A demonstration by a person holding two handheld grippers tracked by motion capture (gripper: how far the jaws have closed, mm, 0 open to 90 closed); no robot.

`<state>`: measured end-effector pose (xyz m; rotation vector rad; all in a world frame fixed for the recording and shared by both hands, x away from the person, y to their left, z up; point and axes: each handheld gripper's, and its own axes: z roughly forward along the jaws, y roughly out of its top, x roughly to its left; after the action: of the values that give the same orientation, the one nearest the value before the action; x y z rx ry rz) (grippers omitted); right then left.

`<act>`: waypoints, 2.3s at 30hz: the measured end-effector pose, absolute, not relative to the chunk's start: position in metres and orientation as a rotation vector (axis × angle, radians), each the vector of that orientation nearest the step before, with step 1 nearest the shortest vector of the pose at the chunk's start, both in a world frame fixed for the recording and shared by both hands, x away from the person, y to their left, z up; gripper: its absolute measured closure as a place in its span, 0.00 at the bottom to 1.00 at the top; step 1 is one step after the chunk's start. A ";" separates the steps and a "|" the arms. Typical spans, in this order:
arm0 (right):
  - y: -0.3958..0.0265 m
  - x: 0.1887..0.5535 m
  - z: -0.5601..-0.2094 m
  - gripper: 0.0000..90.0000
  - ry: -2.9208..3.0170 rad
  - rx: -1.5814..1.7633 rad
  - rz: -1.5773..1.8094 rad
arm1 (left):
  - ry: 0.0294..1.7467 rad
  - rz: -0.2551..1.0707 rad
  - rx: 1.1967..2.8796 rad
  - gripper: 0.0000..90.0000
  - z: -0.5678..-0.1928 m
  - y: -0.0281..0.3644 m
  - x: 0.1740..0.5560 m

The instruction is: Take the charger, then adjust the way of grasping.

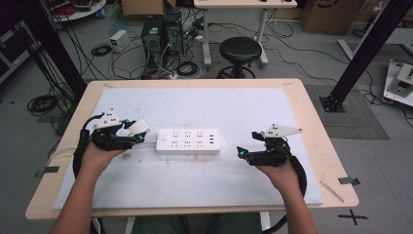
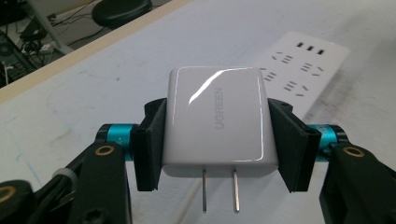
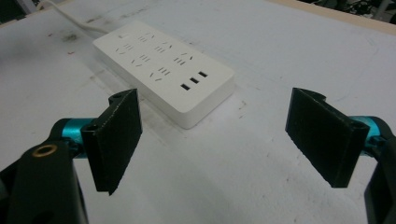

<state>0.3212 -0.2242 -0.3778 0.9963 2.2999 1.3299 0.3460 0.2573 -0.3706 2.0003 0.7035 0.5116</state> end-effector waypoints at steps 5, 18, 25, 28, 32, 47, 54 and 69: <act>-0.222 0.320 -0.378 0.21 2.301 0.998 1.333 | 0.654 0.492 2.019 0.47 -0.370 0.250 0.336; -0.198 0.314 -0.375 0.21 2.403 0.949 1.378 | 0.438 0.491 2.064 0.47 -0.373 0.208 0.312; -0.178 0.313 -0.386 0.21 2.496 0.978 1.454 | 0.292 0.503 2.076 0.47 -0.382 0.179 0.300; -0.168 0.313 -0.389 0.21 2.535 0.976 1.478 | 0.228 0.500 2.072 0.47 -0.387 0.167 0.294; -0.157 0.316 -0.394 0.21 2.570 0.997 1.555 | 0.174 0.512 2.068 0.47 -0.396 0.155 0.289; -0.133 0.320 -0.411 0.21 2.690 1.080 1.820 | 0.006 0.705 2.040 0.47 -0.403 0.138 0.269; -0.125 0.319 -0.414 0.21 2.702 1.087 1.915 | -0.070 0.801 2.023 0.47 -0.403 0.127 0.258; -0.115 0.318 -0.419 0.56 2.749 1.019 2.067 | -0.132 0.847 2.004 0.47 -0.400 0.118 0.250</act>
<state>0.3185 -0.1147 -0.4190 1.0194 2.7487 2.0668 0.2497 0.1179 -0.3999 2.0036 -0.1319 0.8474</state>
